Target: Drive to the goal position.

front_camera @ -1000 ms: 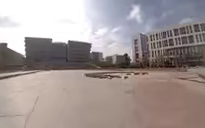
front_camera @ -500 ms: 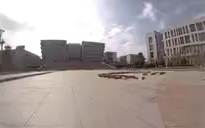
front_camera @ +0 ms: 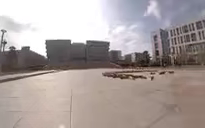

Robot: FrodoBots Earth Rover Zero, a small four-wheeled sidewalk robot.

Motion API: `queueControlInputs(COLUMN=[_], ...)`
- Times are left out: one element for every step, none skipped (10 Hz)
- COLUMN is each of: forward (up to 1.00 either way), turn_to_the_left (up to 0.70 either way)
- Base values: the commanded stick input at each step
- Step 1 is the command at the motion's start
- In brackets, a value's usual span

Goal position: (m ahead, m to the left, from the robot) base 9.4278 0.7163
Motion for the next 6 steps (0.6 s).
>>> queueControlInputs(forward=[1.00, 1.00, 1.00, 1.00, 1.00, 1.00], turn_to_the_left=[0.00, 0.01, 0.20, 0.40, 0.40, 0.40])
